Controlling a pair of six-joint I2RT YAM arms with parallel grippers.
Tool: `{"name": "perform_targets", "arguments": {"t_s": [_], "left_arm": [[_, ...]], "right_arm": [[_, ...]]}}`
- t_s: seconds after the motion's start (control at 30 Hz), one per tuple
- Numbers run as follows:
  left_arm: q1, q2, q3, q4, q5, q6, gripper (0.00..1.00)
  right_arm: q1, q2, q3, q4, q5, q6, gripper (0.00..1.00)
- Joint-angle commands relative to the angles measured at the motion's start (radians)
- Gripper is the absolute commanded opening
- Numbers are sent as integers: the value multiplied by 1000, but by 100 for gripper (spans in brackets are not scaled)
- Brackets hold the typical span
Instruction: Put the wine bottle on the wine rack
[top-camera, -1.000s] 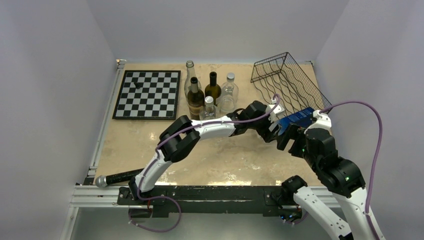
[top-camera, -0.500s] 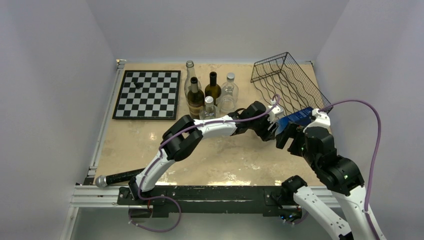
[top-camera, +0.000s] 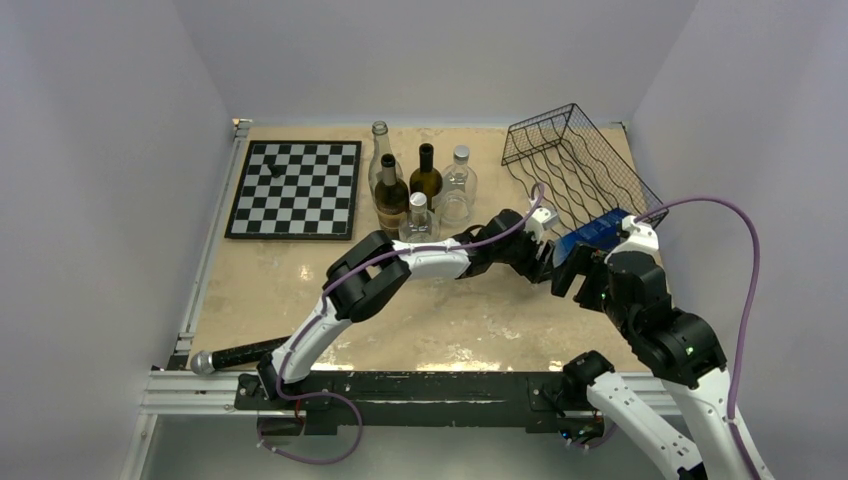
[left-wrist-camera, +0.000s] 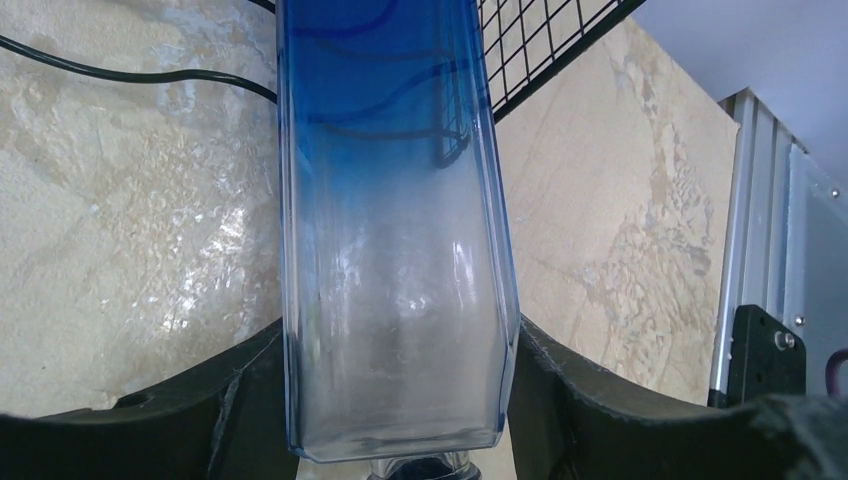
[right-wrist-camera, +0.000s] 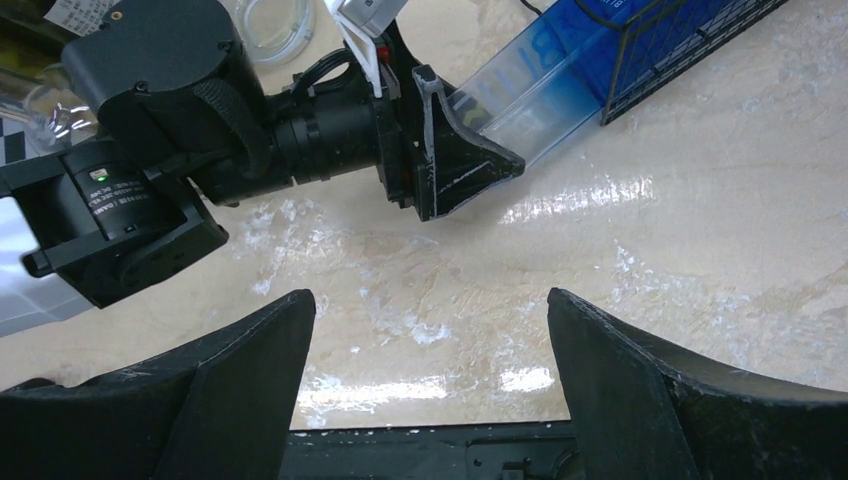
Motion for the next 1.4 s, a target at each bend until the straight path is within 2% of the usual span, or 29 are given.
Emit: {"name": "perform_targets", "arguments": {"t_s": [0.0, 0.13, 0.4, 0.67, 0.9, 1.07, 1.3, 1.37], "left_arm": [[2, 22, 25, 195, 20, -67, 0], [0, 37, 55, 184, 32, -15, 0], [-16, 17, 53, 213, -58, 90, 0], [-58, -12, -23, 432, -143, 225, 0], [-115, 7, -39, 579, -296, 353, 0], [-136, 42, -4, 607, -412, 313, 0], [-138, 75, 25, 555, -370, 127, 0], [-137, 75, 23, 520, -322, 118, 10]], "right_arm": [[-5, 6, -7, 37, -9, 1, 90], [-5, 6, -11, 37, -11, 3, 90], [-5, 12, -19, 45, -12, 3, 90], [-5, 23, -16, 46, -11, 1, 90], [-6, 23, -13, 43, -4, -2, 90], [-6, 25, -14, 43, -1, -4, 90], [-6, 28, -20, 44, -2, -4, 90], [-6, 27, -20, 42, -4, -4, 90]]}}
